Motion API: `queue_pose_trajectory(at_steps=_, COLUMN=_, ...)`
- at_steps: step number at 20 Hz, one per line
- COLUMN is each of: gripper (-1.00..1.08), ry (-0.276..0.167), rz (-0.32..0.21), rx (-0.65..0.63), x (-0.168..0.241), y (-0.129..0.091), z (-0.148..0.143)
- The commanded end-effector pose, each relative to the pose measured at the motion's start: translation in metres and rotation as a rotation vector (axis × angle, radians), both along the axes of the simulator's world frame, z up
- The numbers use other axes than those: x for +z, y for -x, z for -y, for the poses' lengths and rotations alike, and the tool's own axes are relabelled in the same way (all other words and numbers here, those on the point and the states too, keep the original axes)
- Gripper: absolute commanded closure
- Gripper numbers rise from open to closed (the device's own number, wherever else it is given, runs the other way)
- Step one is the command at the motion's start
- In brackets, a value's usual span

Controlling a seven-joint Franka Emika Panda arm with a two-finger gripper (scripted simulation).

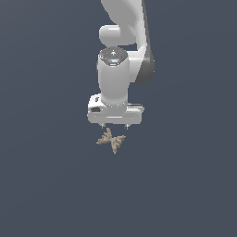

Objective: Pick up the object and move it to a goal position.

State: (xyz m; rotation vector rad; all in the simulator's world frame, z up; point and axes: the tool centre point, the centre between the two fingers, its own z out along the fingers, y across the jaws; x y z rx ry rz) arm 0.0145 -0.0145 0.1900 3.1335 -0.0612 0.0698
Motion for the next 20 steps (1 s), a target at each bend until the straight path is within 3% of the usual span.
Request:
queue_pose_trajectory(at_steps=1, gripper=-1.00, ry=-0.001, rz=-0.003, rx=0.006, x=-0.003, y=0.000, z=0.000)
queue_pose_trajectory(at_steps=9, gripper=-1.00, ry=-0.012, rz=-0.026, rx=0.082, x=-0.032, y=-0.007, z=0.000)
queue_pose_trajectory(at_steps=20, gripper=-1.00, ry=-0.056, rz=-0.074, rx=0.258, x=-0.105, y=-0.015, z=0.001)
